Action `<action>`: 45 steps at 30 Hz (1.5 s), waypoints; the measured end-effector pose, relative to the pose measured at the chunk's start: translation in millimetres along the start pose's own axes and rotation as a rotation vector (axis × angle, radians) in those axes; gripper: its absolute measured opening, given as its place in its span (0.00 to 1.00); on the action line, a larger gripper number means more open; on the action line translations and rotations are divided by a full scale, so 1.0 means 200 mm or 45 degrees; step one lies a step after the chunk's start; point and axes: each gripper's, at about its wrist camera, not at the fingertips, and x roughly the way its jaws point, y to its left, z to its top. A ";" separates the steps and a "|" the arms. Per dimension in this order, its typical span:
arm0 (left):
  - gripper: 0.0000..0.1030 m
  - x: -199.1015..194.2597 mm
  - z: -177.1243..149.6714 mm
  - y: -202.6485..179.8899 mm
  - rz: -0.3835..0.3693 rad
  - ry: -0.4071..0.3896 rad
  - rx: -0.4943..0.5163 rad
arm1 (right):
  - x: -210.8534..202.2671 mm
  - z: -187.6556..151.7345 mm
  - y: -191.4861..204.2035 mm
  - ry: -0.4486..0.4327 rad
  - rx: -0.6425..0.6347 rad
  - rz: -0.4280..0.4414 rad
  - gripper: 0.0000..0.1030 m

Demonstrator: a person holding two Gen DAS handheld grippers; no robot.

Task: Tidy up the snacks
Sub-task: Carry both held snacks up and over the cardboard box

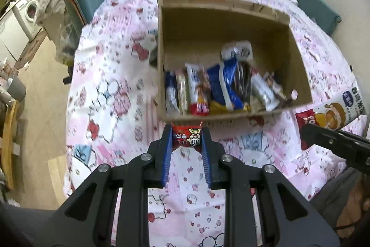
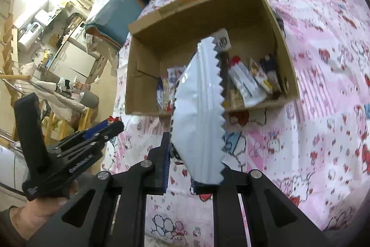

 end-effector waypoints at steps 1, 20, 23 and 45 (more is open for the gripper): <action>0.19 -0.02 0.02 0.01 -0.001 -0.011 -0.003 | 0.00 0.02 0.00 -0.005 -0.003 0.002 0.15; 0.20 0.06 0.36 -0.04 -0.059 -0.082 0.044 | 0.06 0.36 -0.11 -0.063 -0.013 -0.077 0.15; 0.20 0.11 0.36 -0.04 -0.139 -0.104 0.054 | 0.08 0.36 -0.18 -0.087 0.005 -0.027 0.15; 0.21 0.34 0.35 -0.03 -0.186 0.000 -0.031 | 0.37 0.34 -0.19 0.096 -0.018 0.017 0.15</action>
